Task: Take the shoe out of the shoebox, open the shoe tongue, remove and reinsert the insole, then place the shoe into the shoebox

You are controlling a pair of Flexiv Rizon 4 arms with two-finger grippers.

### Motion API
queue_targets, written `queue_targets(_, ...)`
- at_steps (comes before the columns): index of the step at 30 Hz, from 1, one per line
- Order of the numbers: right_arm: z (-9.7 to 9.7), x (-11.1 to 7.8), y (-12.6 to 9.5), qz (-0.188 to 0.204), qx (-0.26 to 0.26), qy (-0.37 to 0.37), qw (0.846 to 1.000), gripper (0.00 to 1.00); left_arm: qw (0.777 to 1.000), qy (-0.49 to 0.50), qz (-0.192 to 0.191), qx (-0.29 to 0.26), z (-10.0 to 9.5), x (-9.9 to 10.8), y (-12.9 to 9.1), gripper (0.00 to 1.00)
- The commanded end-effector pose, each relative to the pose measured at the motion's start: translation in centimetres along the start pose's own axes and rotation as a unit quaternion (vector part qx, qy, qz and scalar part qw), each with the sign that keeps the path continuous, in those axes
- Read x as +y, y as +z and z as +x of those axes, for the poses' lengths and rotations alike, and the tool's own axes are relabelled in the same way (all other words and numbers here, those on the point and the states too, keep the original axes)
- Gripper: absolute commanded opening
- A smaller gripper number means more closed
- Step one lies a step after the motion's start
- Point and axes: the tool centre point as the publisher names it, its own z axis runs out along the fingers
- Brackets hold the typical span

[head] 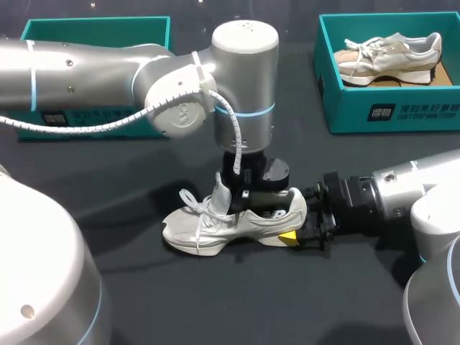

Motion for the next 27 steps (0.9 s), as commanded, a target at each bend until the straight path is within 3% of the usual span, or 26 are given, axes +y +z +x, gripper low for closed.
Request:
queue_targets(1,0.1,0.0,0.0,0.002,-0.001,0.000,1.000,0.00,1.000,0.002,0.005,-0.016,0.7,0.0,0.6,0.40)
queue_targets(4,0.1,0.0,0.0,0.002,-0.001,0.000,1.000,0.00,0.999,-0.003,0.002,-0.034,0.8,-0.7,1.0,0.42)
queue_targets(11,0.1,0.0,0.0,0.002,-0.001,0.000,1.000,0.00,0.997,-0.011,-0.016,-0.078,0.4,-2.1,2.3,0.35)
queue_targets(21,0.1,0.0,0.0,0.002,-0.001,0.000,1.000,0.00,0.991,-0.041,-0.043,-0.123,-2.1,-2.4,3.5,0.36)
queue_targets(25,0.1,0.0,0.0,0.002,-0.001,0.000,1.000,0.00,0.989,-0.059,-0.047,-0.125,-3.2,-2.0,3.7,0.27)
queue_targets(27,0.1,0.0,0.0,0.002,-0.001,0.000,1.000,0.00,0.989,-0.066,-0.048,-0.126,-3.6,-1.7,3.8,0.08)
